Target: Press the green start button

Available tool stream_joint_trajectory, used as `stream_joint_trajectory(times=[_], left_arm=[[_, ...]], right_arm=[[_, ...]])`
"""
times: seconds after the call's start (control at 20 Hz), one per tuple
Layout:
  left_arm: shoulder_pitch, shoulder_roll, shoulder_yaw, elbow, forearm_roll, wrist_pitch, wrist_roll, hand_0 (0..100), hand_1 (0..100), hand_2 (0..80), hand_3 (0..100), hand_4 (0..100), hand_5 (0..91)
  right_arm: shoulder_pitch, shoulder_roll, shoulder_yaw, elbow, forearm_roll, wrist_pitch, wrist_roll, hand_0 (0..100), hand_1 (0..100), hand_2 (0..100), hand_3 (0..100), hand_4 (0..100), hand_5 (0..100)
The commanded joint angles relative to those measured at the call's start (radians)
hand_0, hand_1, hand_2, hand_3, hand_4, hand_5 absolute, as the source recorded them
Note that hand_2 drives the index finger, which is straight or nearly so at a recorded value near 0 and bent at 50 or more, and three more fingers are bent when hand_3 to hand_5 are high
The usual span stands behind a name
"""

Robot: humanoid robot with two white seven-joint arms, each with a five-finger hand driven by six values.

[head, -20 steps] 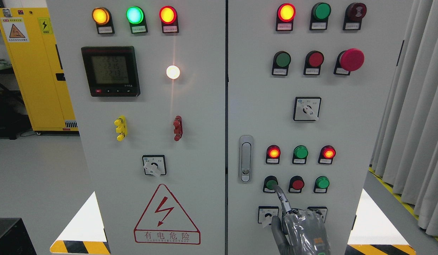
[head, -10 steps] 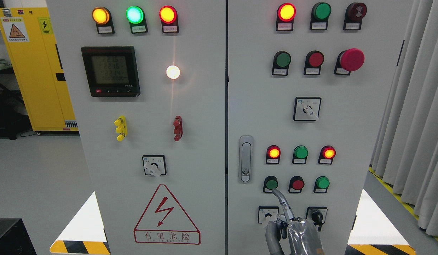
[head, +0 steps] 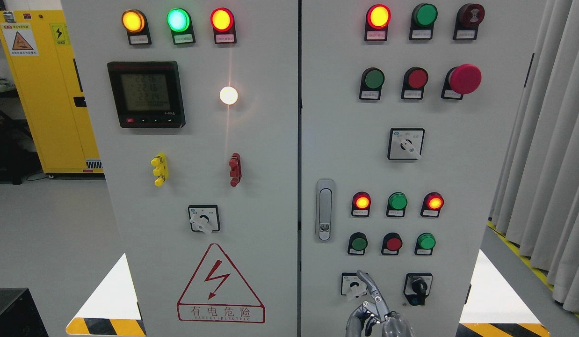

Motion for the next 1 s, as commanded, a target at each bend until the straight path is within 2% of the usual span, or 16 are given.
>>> stream_joint_trajectory(times=[0.0, 0.1, 0.4, 0.95], left_arm=[[0.0, -0.001, 0.001, 0.0, -0.002, 0.0, 0.0, 12, 56, 0.0, 0, 0, 0.0], [0.0, -0.001, -0.001, 0.0, 0.0, 0.0, 0.0, 12, 56, 0.0, 0, 0, 0.0], [0.0, -0.001, 0.001, 0.0, 0.0, 0.0, 0.0, 12, 56, 0.0, 0, 0, 0.0], [0.0, 0.001, 0.001, 0.0, 0.0, 0.0, 0.0, 12, 56, 0.0, 0, 0, 0.0]], right_arm=[[-0.006, -0.007, 0.02, -0.021, -0.125, -0.005, 0.012, 83, 80, 0, 0, 0, 0], [-0.006, -0.007, 0.02, -0.023, -0.125, -0.006, 0.012, 75, 79, 0, 0, 0, 0], [-0.006, -0.007, 0.02, -0.03, -0.125, -0.015, 0.012, 64, 79, 0, 0, 0, 0], [-0.006, -0.007, 0.022, -0.03, -0.125, -0.015, 0.012, 57, 80, 0, 0, 0, 0]])
